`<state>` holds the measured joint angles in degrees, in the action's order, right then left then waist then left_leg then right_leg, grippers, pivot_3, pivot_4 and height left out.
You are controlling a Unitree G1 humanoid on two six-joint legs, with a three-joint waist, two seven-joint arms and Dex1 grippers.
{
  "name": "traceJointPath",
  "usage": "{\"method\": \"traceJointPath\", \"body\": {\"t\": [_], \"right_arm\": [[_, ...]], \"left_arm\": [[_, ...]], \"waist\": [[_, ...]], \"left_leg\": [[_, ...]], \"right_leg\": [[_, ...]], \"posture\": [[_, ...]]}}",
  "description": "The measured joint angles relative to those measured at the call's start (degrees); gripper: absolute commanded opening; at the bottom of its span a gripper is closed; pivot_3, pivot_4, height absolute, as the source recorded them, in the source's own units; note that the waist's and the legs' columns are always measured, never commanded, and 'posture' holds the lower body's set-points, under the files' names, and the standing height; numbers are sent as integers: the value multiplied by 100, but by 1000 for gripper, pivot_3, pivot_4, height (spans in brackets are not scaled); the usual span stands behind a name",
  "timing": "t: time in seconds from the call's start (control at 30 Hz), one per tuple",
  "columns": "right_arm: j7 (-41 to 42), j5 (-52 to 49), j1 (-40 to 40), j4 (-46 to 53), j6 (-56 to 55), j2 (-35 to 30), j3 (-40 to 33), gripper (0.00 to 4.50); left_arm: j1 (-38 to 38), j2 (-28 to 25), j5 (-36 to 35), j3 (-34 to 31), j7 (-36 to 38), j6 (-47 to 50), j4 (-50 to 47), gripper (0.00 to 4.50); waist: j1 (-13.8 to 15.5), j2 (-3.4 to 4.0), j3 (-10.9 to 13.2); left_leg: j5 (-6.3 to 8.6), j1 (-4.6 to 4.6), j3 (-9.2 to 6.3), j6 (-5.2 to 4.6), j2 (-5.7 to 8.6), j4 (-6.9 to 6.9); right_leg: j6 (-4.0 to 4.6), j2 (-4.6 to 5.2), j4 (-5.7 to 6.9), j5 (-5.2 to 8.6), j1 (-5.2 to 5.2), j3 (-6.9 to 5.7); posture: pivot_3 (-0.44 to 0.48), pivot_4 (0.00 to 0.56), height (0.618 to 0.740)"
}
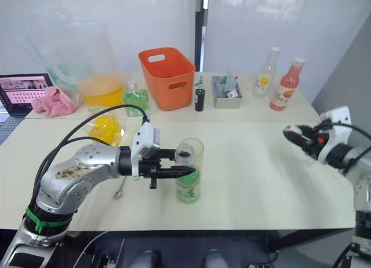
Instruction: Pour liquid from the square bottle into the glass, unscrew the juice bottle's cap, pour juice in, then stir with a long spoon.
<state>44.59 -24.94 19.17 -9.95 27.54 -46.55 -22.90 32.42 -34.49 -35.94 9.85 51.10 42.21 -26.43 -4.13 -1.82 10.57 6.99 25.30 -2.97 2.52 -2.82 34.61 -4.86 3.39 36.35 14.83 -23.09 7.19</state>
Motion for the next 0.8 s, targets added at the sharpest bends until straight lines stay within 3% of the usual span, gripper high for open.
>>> {"method": "traceJointPath", "body": {"t": [0.2, 0.47, 0.5, 0.63, 0.7, 0.8], "right_arm": [[-287, 476, -141, -781, -844, 578, 389, 1597], [-671, 843, 300, -1745, -1491, 874, 526, 1597], [-700, 841, 328, -1796, -1496, 929, 532, 2634], [-720, 830, 353, -1883, -1486, 1025, 550, 3967], [-741, 796, 366, -1848, -1448, 1025, 539, 4477], [-740, 758, 373, -1612, -1275, 1022, 528, 4477]], "left_arm": [[-181, -116, -29, -161, 62, -110, -32, 1418], [-467, -201, -145, -413, -40, -92, -202, 1418], [-498, -215, -170, -442, -52, -90, -213, 1418], [-586, -313, -263, -536, -86, -84, -263, 1418], [-609, -347, -281, -557, -92, -83, -283, 1418], [-640, -359, -333, -614, -112, -66, -279, 1418]], "waist": [[-68, 2, 0], [-150, 2, 0], [-154, 2, 0], [-150, 2, 0], [-153, 2, 0], [-155, 3, 0]], "left_leg": [[0, -8, 1, 0, 2, 6], [0, -12, -3, 0, 1, 3], [0, -13, -4, 0, 1, 3], [0, -13, -4, 0, 1, 3], [0, -13, -3, 0, 1, 3], [0, -14, -4, 0, 1, 3]], "right_leg": [[2, -1, 29, 9, -1, 5], [6, -4, 41, 13, -1, 5], [6, -4, 42, 13, -1, 5], [6, -4, 42, 14, 0, 6], [6, -5, 43, 14, 0, 6], [6, -6, 45, 14, -2, 6]], "posture": [[0, 150, 740], [0, 150, 740], [0, 150, 740], [0, 150, 740], [0, 150, 740], [0, 150, 740]]}}
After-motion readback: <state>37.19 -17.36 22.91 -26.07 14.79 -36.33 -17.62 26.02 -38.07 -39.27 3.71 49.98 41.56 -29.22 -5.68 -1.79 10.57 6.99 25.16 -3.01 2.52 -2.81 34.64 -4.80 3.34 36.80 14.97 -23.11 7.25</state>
